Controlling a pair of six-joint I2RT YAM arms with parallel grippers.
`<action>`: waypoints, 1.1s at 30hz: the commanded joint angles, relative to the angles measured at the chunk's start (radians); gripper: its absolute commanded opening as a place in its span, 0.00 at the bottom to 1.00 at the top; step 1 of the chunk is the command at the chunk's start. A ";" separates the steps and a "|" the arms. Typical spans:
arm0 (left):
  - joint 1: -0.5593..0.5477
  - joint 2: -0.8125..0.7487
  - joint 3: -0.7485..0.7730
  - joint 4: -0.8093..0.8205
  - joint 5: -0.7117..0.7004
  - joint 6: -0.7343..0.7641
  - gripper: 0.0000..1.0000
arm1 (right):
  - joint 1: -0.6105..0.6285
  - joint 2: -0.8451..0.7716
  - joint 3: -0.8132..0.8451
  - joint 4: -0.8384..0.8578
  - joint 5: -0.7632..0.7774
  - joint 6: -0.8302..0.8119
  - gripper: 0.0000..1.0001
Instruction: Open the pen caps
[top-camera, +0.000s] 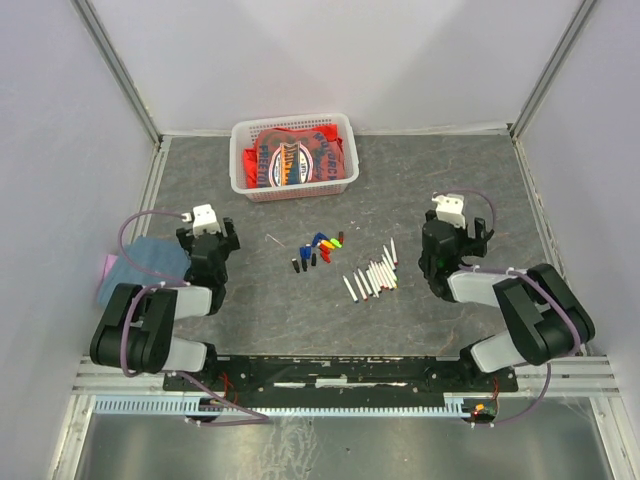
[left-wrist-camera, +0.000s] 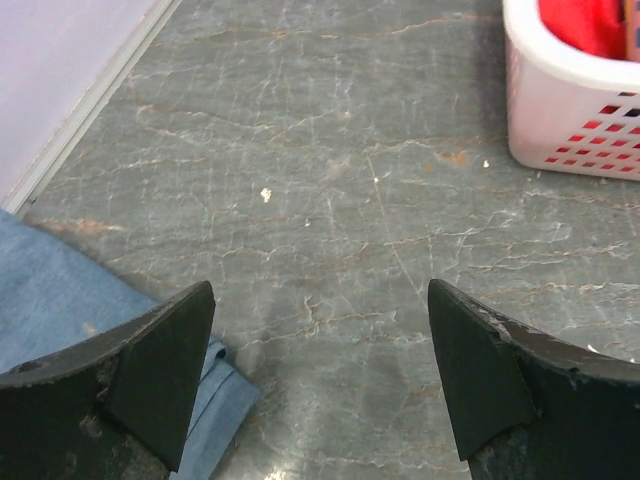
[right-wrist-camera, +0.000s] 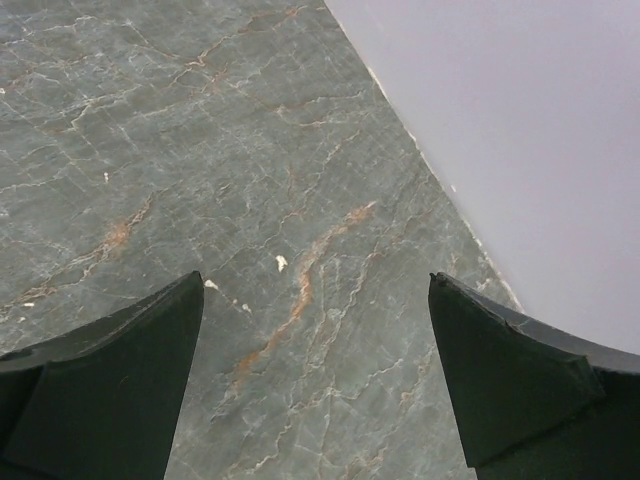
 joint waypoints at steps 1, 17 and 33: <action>0.033 0.045 -0.012 0.210 0.112 0.060 0.91 | -0.002 0.038 -0.061 0.300 0.022 0.024 0.99; 0.085 0.143 -0.027 0.314 0.267 0.057 0.99 | -0.007 0.118 -0.269 0.747 -0.312 -0.062 1.00; 0.082 0.142 -0.039 0.335 0.325 0.079 1.00 | -0.076 0.090 -0.281 0.691 -0.527 -0.028 1.00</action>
